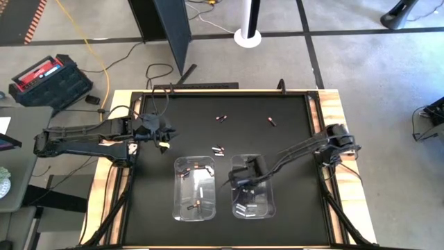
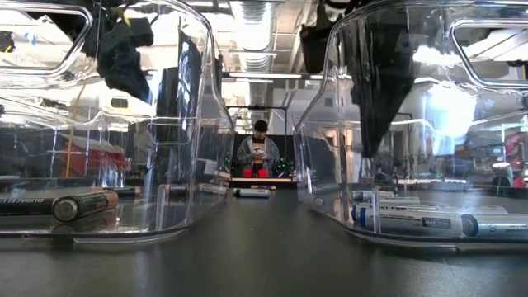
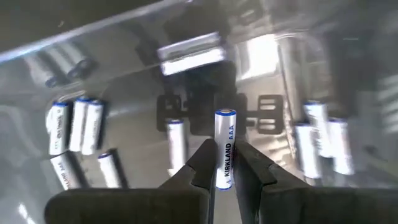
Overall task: Sort batteries
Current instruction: Put the white battery into the right transparent bin, then put the black battery into the left transparent bin
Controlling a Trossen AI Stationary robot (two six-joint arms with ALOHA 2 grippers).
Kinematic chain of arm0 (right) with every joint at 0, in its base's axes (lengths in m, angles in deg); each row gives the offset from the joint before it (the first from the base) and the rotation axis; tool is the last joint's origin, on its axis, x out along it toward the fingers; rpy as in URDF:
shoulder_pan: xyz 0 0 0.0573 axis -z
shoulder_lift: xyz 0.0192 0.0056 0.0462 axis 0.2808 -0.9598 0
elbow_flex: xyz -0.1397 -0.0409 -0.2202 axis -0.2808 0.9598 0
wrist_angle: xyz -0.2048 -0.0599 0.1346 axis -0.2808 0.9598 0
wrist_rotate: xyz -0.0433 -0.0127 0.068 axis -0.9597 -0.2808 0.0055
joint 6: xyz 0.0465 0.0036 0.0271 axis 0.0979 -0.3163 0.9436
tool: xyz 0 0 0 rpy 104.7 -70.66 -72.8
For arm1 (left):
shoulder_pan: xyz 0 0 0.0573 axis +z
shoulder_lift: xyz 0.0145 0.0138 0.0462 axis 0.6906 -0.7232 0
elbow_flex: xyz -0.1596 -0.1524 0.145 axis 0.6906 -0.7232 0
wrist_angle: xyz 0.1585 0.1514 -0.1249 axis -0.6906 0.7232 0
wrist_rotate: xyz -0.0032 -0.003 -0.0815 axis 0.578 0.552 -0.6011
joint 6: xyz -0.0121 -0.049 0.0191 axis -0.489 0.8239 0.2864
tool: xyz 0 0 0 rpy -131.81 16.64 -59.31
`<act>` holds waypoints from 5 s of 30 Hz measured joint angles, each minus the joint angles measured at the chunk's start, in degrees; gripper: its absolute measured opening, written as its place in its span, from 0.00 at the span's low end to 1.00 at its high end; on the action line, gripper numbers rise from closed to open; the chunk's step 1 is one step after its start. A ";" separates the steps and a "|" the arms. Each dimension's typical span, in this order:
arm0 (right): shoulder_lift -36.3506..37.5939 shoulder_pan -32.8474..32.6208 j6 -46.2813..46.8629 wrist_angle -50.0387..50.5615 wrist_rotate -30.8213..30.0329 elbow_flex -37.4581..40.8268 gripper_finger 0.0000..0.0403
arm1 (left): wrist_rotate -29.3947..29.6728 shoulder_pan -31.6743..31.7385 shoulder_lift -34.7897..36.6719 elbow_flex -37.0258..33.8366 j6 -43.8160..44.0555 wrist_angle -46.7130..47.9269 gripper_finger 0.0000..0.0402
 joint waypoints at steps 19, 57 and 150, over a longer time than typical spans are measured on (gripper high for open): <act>-6.92 -2.34 3.41 -0.18 4.35 -0.30 0.14 | 0.00 0.00 0.00 0.00 0.65 0.65 0.23; 20.19 5.15 7.93 12.64 -8.34 1.91 0.34 | 0.00 0.00 -0.02 0.00 2.42 0.63 0.23; 21.03 64.01 1.15 -0.48 -1.08 33.18 0.55 | 0.66 0.01 -0.02 0.00 7.47 0.38 0.23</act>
